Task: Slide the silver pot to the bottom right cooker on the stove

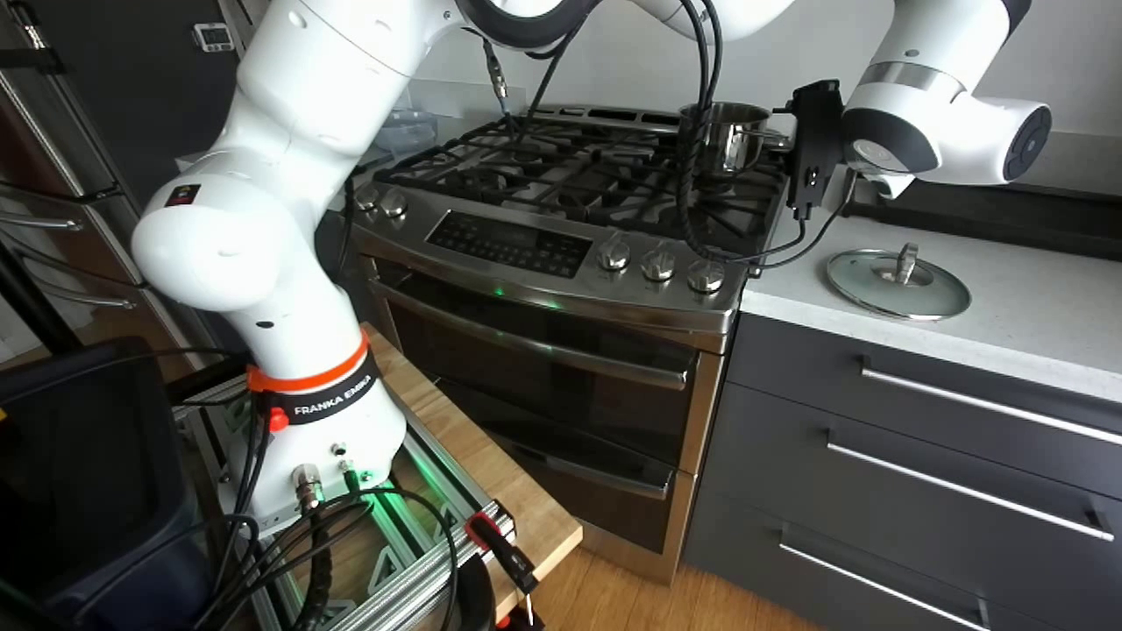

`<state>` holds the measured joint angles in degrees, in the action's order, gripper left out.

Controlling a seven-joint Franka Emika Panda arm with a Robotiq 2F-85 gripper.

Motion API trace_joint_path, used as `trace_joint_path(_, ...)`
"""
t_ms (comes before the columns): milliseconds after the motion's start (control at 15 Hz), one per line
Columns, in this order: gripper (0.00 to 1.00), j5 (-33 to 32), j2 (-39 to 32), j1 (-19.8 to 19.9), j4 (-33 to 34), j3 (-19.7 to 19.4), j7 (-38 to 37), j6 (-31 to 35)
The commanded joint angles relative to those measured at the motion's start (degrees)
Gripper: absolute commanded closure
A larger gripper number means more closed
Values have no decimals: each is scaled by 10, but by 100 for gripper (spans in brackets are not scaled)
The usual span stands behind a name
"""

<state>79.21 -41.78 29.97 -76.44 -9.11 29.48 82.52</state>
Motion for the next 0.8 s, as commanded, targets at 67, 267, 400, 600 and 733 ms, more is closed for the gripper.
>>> trace_joint_path(67, 27, 15, -3, 10, -5, 1, -21, -35)
trace_joint_path(267, 52, 17, -2, 11, -8, 0, -27, -47)
trace_joint_path(400, 69, 19, -2, 12, -9, -1, -31, -51)
trace_joint_path(600, 92, 21, -5, 14, -10, -2, -36, -58)
trace_joint_path(733, 100, 21, -7, 15, -11, -2, -38, -58)
